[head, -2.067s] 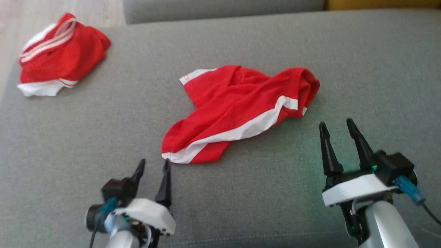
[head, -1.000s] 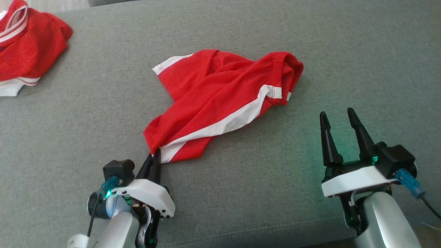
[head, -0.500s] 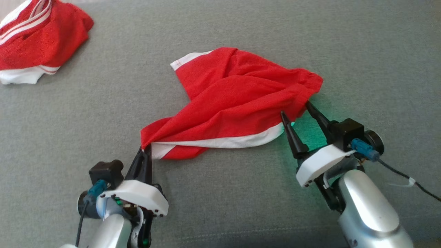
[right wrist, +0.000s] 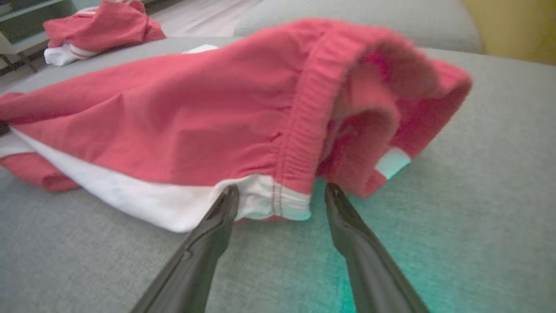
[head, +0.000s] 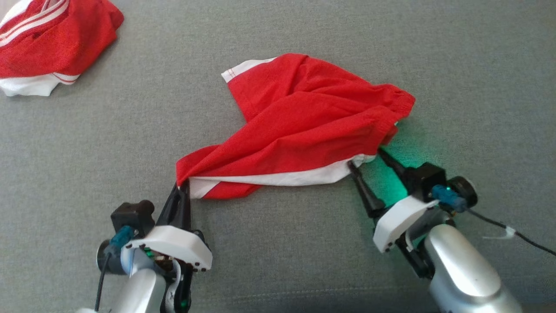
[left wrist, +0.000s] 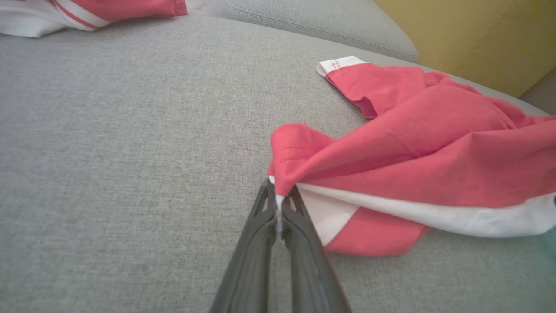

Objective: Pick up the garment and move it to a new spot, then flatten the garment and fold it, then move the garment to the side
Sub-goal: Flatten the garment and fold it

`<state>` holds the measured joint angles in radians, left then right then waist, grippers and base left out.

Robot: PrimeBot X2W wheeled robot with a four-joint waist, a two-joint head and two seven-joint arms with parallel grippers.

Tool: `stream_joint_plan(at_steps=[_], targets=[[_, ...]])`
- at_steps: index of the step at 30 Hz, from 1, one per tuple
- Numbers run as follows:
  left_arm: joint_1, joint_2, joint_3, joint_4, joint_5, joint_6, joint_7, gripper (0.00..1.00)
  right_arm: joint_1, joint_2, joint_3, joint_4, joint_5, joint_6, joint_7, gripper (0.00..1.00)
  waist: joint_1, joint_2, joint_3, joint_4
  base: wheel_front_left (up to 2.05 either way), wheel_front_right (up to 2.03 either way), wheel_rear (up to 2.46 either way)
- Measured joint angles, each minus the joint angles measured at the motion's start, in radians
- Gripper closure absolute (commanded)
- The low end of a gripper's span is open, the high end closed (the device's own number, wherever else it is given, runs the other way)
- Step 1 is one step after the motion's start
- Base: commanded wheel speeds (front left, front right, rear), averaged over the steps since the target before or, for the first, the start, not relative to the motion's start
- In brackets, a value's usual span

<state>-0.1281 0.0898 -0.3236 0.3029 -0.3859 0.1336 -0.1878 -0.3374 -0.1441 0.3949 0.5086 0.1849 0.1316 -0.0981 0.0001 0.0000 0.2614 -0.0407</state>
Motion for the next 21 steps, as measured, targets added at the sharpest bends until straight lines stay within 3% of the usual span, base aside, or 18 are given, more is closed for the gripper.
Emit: stream_joint_plan(at_steps=[7, 11, 12, 21], targets=[[-0.001, 0.0, -0.005, 0.001, 0.0, 0.0, -0.003, 1.0, -0.007, -0.024, 0.051, 0.058, 0.001, 0.0, -0.017, 0.02, 0.0, 0.0, 0.007, 0.01, 0.0, 0.0, 0.0], [-0.001, 0.001, -0.005, 0.004, -0.005, 0.0, -0.009, 1.0, -0.031, -0.025, 0.06, 0.078, 0.009, 0.0, -0.039, 0.32, 0.0, 0.0, 0.006, 0.01, 0.0, 0.0, 0.0], [-0.001, 0.001, -0.005, 0.005, -0.006, 0.0, -0.009, 1.0, -0.037, -0.025, 0.066, 0.081, 0.009, 0.0, -0.044, 0.35, 0.0, 0.0, 0.006, 0.009, 0.0, 0.0, 0.0], [-0.001, 0.005, -0.012, 0.006, -0.01, 0.007, -0.009, 1.0, -0.048, -0.027, 0.082, 0.092, -0.007, 0.0, -0.071, 0.31, 0.0, 0.0, 0.005, 0.003, 0.0, 0.0, 0.0]])
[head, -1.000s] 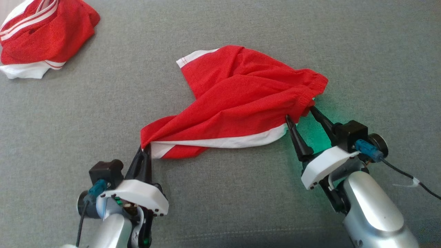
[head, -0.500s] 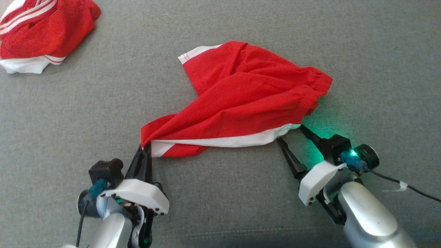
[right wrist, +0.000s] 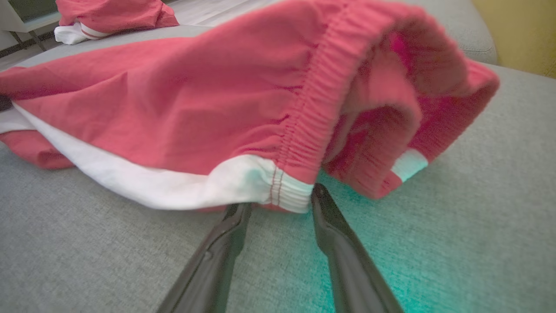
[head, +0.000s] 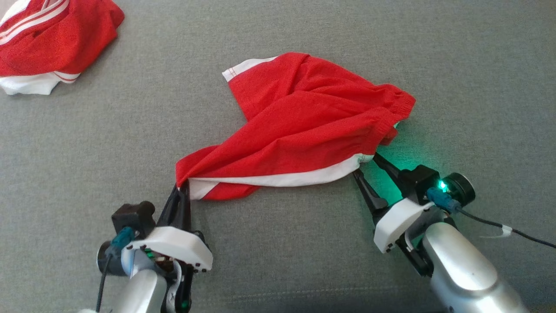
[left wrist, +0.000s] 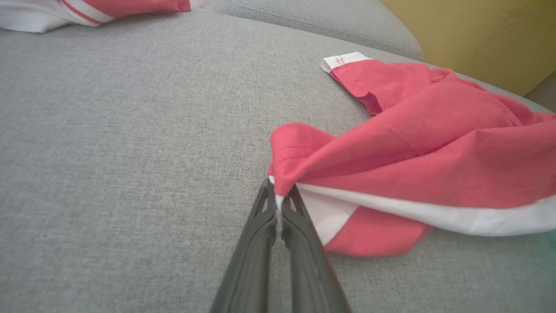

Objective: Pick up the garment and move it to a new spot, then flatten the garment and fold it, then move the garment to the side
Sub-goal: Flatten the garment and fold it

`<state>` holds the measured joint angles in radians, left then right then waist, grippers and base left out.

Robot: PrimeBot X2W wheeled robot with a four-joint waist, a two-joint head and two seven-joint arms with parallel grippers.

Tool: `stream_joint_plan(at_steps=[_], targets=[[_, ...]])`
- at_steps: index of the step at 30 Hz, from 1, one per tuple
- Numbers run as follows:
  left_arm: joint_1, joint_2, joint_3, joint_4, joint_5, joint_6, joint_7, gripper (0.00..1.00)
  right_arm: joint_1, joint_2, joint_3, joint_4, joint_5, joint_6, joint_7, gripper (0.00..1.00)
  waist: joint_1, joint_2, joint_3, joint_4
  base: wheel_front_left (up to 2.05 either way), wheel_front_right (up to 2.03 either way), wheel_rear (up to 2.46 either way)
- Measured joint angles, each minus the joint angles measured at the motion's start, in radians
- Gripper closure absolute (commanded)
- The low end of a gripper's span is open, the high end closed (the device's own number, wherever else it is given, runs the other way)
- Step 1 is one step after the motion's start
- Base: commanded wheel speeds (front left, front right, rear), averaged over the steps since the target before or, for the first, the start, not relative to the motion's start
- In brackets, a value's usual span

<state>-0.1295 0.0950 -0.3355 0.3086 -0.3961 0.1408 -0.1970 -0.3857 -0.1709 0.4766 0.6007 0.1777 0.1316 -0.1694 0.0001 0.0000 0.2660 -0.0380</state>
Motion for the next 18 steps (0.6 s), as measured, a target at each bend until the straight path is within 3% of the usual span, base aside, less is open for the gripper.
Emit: stream_joint_plan(at_steps=[7, 14, 16, 18], targets=[[0.0, 0.002, -0.003, -0.001, -0.004, 0.002, 0.0, 1.0, -0.016, 0.0, 0.0, -0.009, -0.014, 0.0, -0.013, 0.33, 0.0, 0.0, 0.001, -0.001, 0.0, 0.0, 0.0], [0.0, 0.006, -0.006, -0.002, -0.004, 0.009, 0.0, 1.0, -0.015, 0.0, 0.007, -0.014, -0.022, 0.0, -0.016, 0.78, 0.0, 0.0, 0.001, 0.001, 0.0, 0.0, 0.0], [0.0, 0.01, -0.006, -0.002, -0.004, 0.009, 0.0, 1.0, -0.015, 0.0, 0.01, -0.027, -0.022, 0.0, -0.017, 1.0, 0.0, 0.0, -0.002, -0.001, 0.0, 0.0, 0.0], [0.0, 0.015, -0.005, -0.007, -0.004, 0.01, -0.008, 1.0, -0.015, 0.0, 0.01, -0.041, -0.022, 0.0, -0.029, 1.0, 0.0, 0.0, -0.005, -0.004, 0.0, 0.0, 0.0]])
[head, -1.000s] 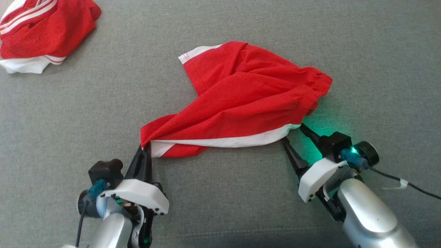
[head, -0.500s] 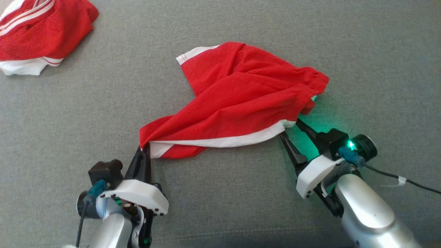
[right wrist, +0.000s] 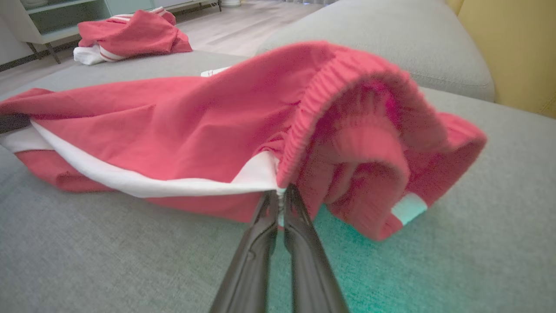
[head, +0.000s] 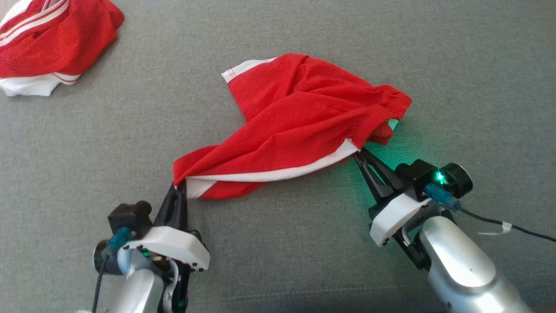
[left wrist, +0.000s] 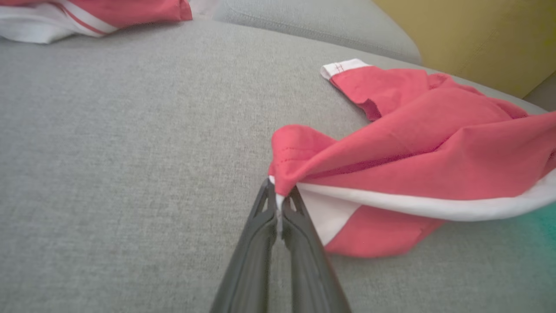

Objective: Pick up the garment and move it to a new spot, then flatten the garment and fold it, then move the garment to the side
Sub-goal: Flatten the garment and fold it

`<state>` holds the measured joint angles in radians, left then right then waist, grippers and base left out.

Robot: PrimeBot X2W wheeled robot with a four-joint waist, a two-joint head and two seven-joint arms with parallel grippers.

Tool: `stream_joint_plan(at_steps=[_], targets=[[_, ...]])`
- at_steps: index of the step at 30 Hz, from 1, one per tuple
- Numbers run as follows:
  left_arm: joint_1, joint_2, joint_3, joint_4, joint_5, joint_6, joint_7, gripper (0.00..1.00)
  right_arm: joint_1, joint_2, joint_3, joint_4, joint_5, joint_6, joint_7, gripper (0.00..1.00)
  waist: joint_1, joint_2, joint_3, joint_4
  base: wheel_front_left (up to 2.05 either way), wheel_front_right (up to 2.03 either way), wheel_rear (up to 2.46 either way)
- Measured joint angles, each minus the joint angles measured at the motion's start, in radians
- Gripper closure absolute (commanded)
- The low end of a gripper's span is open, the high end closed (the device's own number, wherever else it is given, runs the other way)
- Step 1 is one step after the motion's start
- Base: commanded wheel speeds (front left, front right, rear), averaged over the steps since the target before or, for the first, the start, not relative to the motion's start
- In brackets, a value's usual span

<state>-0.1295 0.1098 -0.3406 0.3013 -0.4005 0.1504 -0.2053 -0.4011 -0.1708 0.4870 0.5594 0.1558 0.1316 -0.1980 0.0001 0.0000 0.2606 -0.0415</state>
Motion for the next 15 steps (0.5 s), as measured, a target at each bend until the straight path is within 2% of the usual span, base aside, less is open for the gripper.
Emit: stream_joint_plan(at_steps=[6, 15], targets=[[-0.003, 0.014, 0.019, -0.063, 0.0, 0.008, -0.023, 1.0, 0.0, -0.003, -0.015, -0.105, 0.009, 0.0, -0.021, 1.0, 0.0, 0.0, -0.03, -0.015, 0.0, 0.0, 0.0], [-0.046, 0.066, 0.056, -0.321, 0.029, 0.011, -0.034, 1.0, 0.024, -0.058, -0.096, -0.4, 0.015, 0.0, -0.002, 1.0, -0.0001, 0.0, -0.129, -0.04, 0.0, 0.0, 0.0]])
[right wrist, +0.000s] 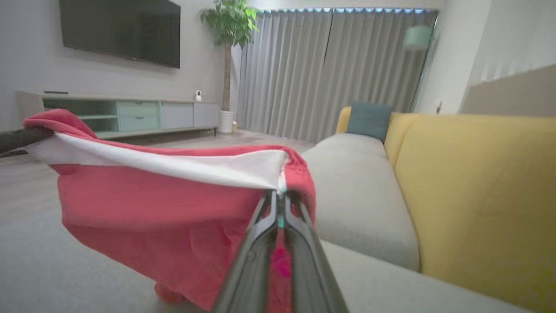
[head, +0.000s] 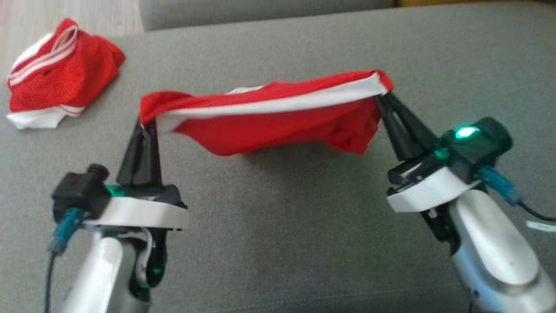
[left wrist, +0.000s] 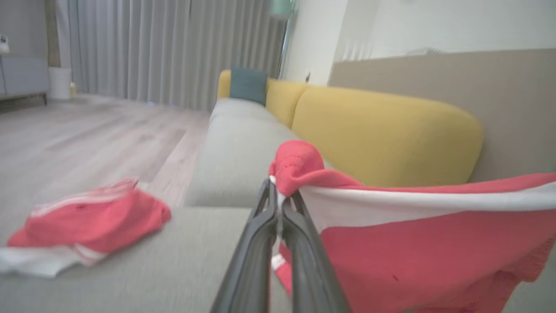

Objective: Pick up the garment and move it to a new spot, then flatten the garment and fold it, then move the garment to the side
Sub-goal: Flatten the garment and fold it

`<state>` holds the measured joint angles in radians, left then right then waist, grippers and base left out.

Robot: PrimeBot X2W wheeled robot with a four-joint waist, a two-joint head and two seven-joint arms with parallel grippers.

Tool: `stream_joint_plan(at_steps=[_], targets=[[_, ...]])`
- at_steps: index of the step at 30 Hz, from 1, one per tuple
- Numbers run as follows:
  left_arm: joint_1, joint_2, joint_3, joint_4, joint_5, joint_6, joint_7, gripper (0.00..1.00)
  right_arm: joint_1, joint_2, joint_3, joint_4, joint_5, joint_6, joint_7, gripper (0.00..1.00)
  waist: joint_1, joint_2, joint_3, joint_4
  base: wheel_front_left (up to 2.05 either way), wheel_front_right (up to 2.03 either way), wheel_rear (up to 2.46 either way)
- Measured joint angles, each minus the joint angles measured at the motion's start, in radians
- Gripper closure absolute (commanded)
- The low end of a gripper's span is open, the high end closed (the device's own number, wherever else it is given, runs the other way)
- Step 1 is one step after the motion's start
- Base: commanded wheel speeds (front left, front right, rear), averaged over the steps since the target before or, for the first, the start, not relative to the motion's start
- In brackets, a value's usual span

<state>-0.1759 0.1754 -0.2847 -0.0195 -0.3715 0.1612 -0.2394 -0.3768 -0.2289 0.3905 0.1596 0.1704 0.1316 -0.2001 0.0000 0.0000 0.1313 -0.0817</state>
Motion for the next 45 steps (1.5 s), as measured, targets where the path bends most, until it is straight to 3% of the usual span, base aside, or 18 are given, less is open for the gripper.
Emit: stream_joint_plan(at_steps=[6, 15, 21, 26, 31, 39, 42, 45], targets=[[-0.025, 0.056, 0.001, -0.161, 0.048, 0.008, 0.061, 1.0, 0.051, -0.009, -0.057, -0.186, -0.009, 0.0, 0.054, 1.0, 0.0, 0.0, -0.064, -0.014, 0.0, 0.0, 0.0], [-0.201, 0.153, 0.009, -0.47, 0.145, 0.019, 0.222, 1.0, 0.059, -0.051, -0.12, -0.499, -0.05, 0.0, 0.165, 1.0, 0.0, 0.0, -0.15, -0.026, 0.0, 0.0, 0.0], [-0.292, 0.174, 0.013, -0.505, 0.147, 0.01, 0.341, 1.0, 0.058, -0.073, -0.128, -0.559, -0.033, 0.0, 0.248, 1.0, 0.0, 0.0, -0.157, -0.014, 0.0, 0.0, 0.0], [-0.3, 0.171, 0.035, -0.328, 0.042, -0.015, 0.392, 1.0, 0.013, -0.069, -0.07, -0.407, 0.062, 0.0, 0.285, 1.0, 0.0, 0.0, -0.123, -0.007, 0.0, 0.0, 0.0], [-0.414, 0.167, 0.042, -0.105, 0.01, -0.05, 0.392, 1.0, -0.22, -0.062, 0.008, -0.184, 0.076, 0.0, 0.245, 1.0, 0.0, 0.0, -0.046, -0.002, 0.0, 0.0, 0.0], [-0.901, 0.119, 0.042, 0.225, 0.054, -0.065, 0.321, 1.0, -0.751, 0.032, 0.006, 0.202, -0.095, 0.0, 0.026, 1.0, 0.0, 0.0, 0.126, 0.016, 0.0, 0.0, 0.0], [-1.019, 0.082, 0.041, 0.336, 0.06, -0.066, 0.286, 1.0, -0.833, 0.067, -0.017, 0.351, -0.147, 0.0, -0.011, 1.0, 0.0002, 0.0, 0.197, 0.027, 0.0, 0.0, 0.0], [-1.033, 0.044, 0.037, 0.431, 0.055, -0.074, 0.252, 1.0, -0.839, 0.097, -0.023, 0.482, -0.174, 0.0, -0.031, 1.0, 0.0003, 0.0, 0.268, 0.038, 0.0, 0.0, 0.0]])
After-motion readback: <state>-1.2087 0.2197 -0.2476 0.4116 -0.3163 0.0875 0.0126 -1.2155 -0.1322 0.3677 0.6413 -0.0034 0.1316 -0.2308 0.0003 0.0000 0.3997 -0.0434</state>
